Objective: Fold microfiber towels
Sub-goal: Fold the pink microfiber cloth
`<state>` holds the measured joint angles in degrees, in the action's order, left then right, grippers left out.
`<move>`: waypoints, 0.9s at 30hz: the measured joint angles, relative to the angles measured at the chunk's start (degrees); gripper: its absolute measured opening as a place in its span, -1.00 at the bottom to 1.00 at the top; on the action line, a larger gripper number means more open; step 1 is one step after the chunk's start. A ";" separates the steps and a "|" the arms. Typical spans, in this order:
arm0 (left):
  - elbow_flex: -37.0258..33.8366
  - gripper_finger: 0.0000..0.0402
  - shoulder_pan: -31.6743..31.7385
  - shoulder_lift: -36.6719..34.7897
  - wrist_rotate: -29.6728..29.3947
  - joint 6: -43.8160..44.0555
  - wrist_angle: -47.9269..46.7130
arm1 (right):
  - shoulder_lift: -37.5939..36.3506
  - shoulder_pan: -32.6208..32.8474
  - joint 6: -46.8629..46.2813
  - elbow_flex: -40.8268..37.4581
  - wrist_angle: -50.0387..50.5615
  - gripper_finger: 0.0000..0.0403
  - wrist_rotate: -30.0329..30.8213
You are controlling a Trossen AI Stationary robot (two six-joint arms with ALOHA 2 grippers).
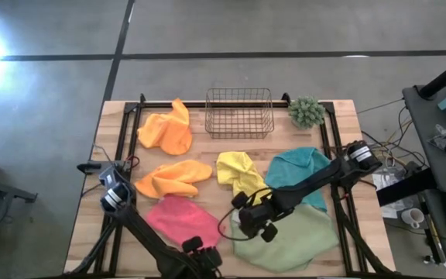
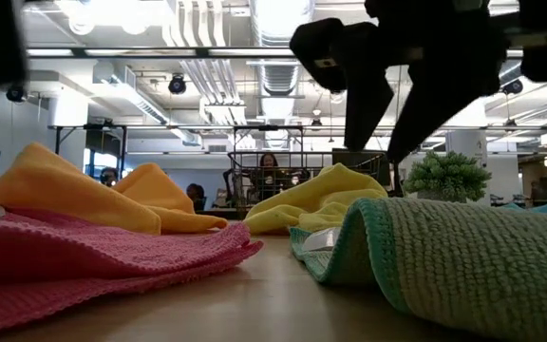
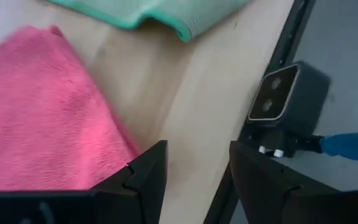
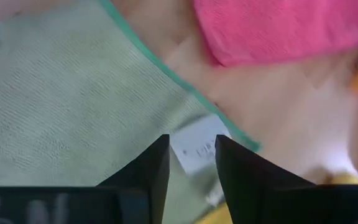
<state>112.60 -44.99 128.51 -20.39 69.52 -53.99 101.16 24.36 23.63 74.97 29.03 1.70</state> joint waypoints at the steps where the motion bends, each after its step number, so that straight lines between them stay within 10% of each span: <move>1: 0.02 -0.22 0.04 0.55 0.27 1.11 -0.15 | 0.74 0.01 0.98 0.15 -0.63 -0.35 -0.80; 27: -2.49 -0.22 -0.63 1.22 8.19 9.74 -4.19 | 17.46 -1.40 12.58 11.96 -7.77 -0.31 1.53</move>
<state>110.11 -45.62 129.73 -12.20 79.26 -58.18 118.62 22.96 36.21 86.93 21.25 3.23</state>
